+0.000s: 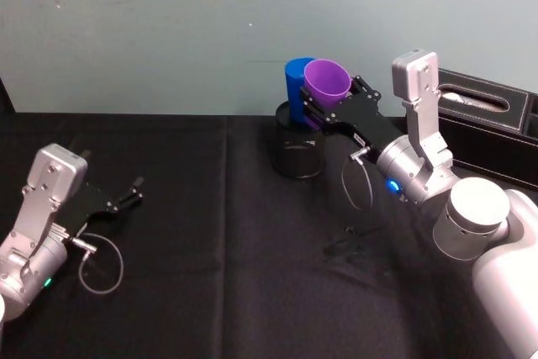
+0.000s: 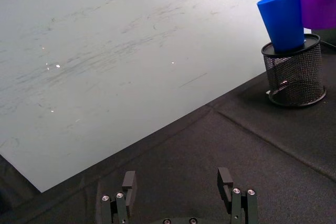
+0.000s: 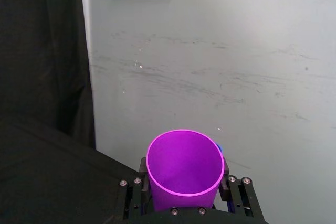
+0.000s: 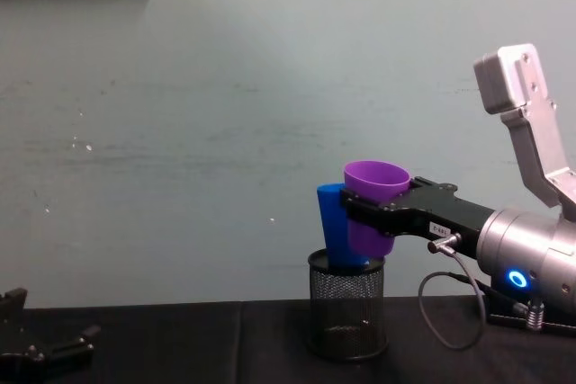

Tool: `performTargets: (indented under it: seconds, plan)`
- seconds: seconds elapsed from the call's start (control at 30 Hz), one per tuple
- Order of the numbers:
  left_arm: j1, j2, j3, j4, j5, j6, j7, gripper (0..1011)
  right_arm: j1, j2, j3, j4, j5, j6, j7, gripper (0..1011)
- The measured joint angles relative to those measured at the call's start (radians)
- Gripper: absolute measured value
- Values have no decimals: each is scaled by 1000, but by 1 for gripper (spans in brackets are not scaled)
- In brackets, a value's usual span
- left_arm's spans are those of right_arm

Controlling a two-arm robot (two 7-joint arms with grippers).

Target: Pick up one cup with a gripper and tap it against the other cup.

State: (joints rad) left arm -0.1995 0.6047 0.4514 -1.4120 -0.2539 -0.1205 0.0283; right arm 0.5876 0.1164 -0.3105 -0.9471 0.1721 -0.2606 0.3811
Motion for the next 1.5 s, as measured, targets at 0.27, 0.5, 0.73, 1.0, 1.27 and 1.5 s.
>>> performTargets:
  seconds: [0.27,0.5,0.73,1.0,1.27,1.5]
  plan:
    - [0,0,0,0,0,0,0,1011,4,-1,1,9,2,-4,7,729]
    - [0,0,0,0,0,0,0,1012,4,-1,2,9,2,-4,7,729]
    - [0,0,0,0,0,0,0,1011,4,-1,2,9,2,-4,7,729]
    - [0,0,0,0,0,0,0,1011,4,-1,2,8,1,-4,6,729]
    - [0,0,0,0,0,0,0,1011,0,0,2,3,1,-3,6,729]
    - [0,0,0,0,0,0,0,1011,-31,13,2,-44,-8,23,-11,729]
